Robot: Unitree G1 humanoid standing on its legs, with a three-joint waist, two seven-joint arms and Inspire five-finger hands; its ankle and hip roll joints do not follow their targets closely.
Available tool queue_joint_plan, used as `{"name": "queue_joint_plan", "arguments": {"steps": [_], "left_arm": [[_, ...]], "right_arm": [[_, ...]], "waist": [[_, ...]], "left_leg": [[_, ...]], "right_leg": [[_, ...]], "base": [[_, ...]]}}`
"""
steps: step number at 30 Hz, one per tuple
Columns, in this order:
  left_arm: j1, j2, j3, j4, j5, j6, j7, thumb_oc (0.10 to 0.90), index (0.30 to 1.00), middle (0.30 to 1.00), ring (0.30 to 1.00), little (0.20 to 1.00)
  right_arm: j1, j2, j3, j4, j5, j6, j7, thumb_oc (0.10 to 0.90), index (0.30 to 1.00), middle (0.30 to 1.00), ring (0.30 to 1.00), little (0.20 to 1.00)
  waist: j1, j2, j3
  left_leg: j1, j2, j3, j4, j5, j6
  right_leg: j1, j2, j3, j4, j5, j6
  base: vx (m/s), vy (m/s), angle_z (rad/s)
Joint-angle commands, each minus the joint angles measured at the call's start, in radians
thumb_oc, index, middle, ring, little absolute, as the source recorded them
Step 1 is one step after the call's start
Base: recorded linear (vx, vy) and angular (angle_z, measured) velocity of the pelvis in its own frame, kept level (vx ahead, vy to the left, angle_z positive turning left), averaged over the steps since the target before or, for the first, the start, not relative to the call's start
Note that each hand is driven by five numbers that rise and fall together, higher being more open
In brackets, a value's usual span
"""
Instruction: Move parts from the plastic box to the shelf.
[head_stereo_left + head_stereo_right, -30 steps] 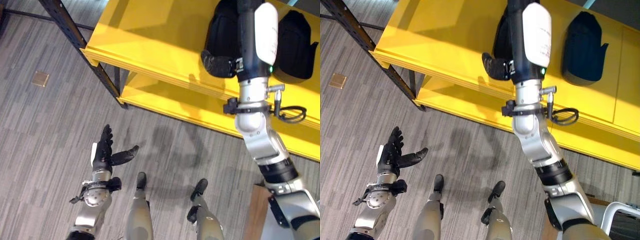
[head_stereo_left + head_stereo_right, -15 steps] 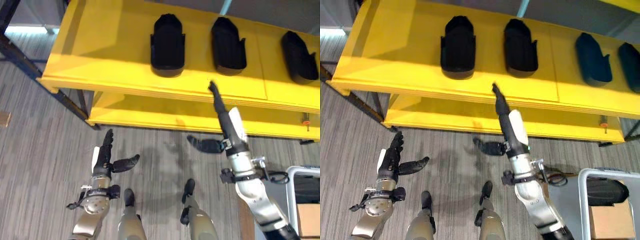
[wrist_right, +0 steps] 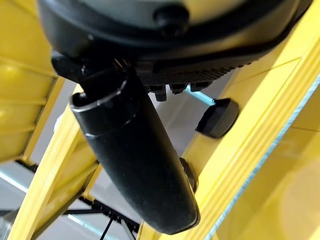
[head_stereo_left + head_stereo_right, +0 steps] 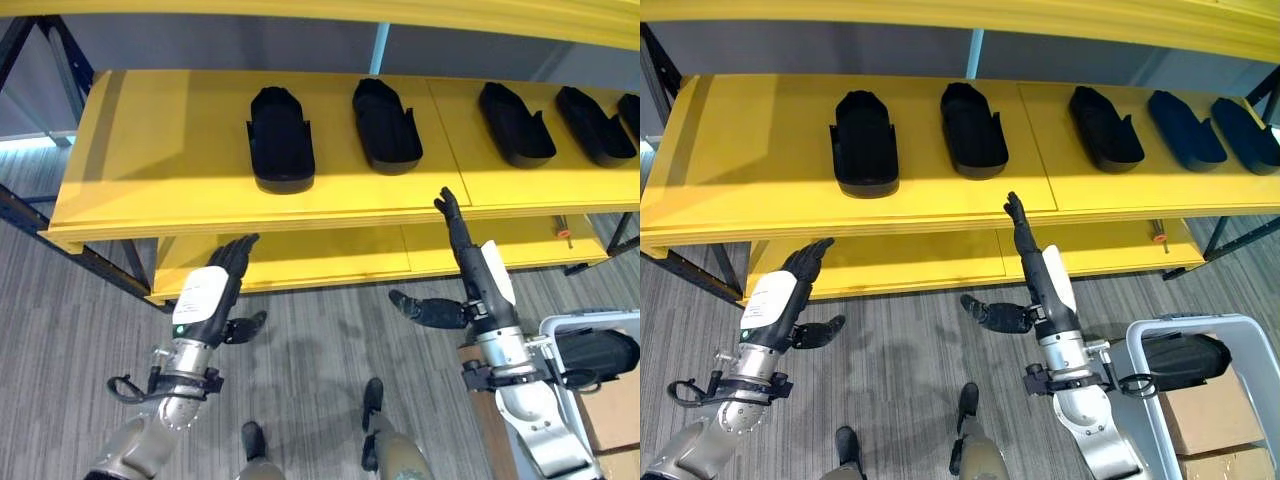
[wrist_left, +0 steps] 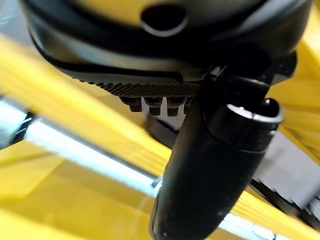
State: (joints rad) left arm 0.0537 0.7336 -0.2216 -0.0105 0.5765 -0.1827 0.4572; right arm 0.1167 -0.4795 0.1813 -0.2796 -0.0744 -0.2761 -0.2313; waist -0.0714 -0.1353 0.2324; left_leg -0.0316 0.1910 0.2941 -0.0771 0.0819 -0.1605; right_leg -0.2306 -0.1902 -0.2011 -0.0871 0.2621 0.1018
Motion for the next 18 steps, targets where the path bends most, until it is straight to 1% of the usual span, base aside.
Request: {"name": "queue_joint_plan", "arguments": {"steps": [1, 3, 5, 6, 8, 12, 18], "left_arm": [[-0.117, 0.012, 0.006, -0.069, 0.09, -0.05, 0.12, 0.9, 1.0, 1.0, 1.0, 1.0], [-0.151, 0.015, -0.007, -0.061, 0.121, -0.034, 0.125, 0.9, 1.0, 1.0, 1.0, 1.0], [-0.201, -0.001, -0.021, -0.021, 0.149, -0.003, 0.136, 0.9, 1.0, 1.0, 1.0, 1.0], [-0.207, -0.003, -0.025, -0.016, 0.151, -0.003, 0.139, 0.9, 1.0, 1.0, 1.0, 1.0], [-0.236, -0.007, -0.033, 0.017, 0.178, 0.024, 0.153, 0.9, 1.0, 1.0, 1.0, 1.0], [-0.258, -0.01, -0.041, 0.048, 0.204, 0.043, 0.164, 0.9, 1.0, 1.0, 1.0, 1.0], [-0.29, -0.028, -0.039, 0.099, 0.208, 0.072, 0.182, 0.9, 1.0, 1.0, 1.0, 1.0]], "right_arm": [[-0.082, -0.021, -0.077, -0.118, 0.039, -0.115, -0.075, 0.9, 1.0, 1.0, 1.0, 1.0], [-0.079, -0.02, -0.079, -0.118, 0.036, -0.113, -0.085, 0.9, 1.0, 1.0, 1.0, 1.0], [-0.074, -0.016, -0.082, -0.12, 0.011, -0.106, -0.103, 0.9, 1.0, 1.0, 1.0, 1.0], [-0.075, -0.016, -0.083, -0.12, 0.01, -0.106, -0.104, 0.9, 1.0, 1.0, 1.0, 1.0], [-0.076, -0.011, -0.085, -0.118, 0.005, -0.104, -0.117, 0.9, 1.0, 1.0, 1.0, 1.0], [-0.074, -0.008, -0.087, -0.119, 0.001, -0.104, -0.122, 0.9, 1.0, 1.0, 1.0, 1.0], [-0.07, 0.0, -0.083, -0.116, -0.001, -0.101, -0.128, 0.9, 1.0, 1.0, 1.0, 1.0]], "waist": [[-0.005, 0.029, -0.026], [-0.012, 0.03, -0.023], [-0.025, 0.029, -0.017], [-0.023, 0.03, -0.015], [-0.032, 0.029, -0.01], [-0.034, 0.028, -0.002], [-0.038, 0.024, 0.006]], "left_leg": [[-0.03, 0.01, 0.006, -0.006, 0.03, 0.045], [-0.03, 0.014, 0.009, -0.007, 0.032, 0.043], [-0.029, 0.019, 0.019, -0.008, 0.035, 0.04], [-0.029, 0.019, 0.019, -0.008, 0.035, 0.04], [-0.029, 0.022, 0.024, -0.009, 0.037, 0.038], [-0.028, 0.025, 0.026, -0.009, 0.039, 0.036], [-0.027, 0.03, 0.032, -0.009, 0.043, 0.034]], "right_leg": [[0.156, -0.061, -0.037, 0.007, -0.077, 0.134], [0.152, -0.059, -0.035, 0.006, -0.076, 0.134], [0.146, -0.056, -0.027, 0.006, -0.077, 0.132], [0.145, -0.056, -0.027, 0.006, -0.077, 0.132], [0.142, -0.052, -0.022, 0.006, -0.077, 0.13], [0.139, -0.05, -0.015, 0.005, -0.076, 0.129], [0.136, -0.046, -0.012, 0.005, -0.078, 0.126]], "base": [[0.0, -0.015, -0.03], [-0.01, -0.023, -0.05], [0.0, 0.0, 0.0], [-0.01, -0.008, -0.03], [0.0, -0.01, -0.06], [0.0, -0.012, -0.09], [0.0, -0.005, -0.04]]}}
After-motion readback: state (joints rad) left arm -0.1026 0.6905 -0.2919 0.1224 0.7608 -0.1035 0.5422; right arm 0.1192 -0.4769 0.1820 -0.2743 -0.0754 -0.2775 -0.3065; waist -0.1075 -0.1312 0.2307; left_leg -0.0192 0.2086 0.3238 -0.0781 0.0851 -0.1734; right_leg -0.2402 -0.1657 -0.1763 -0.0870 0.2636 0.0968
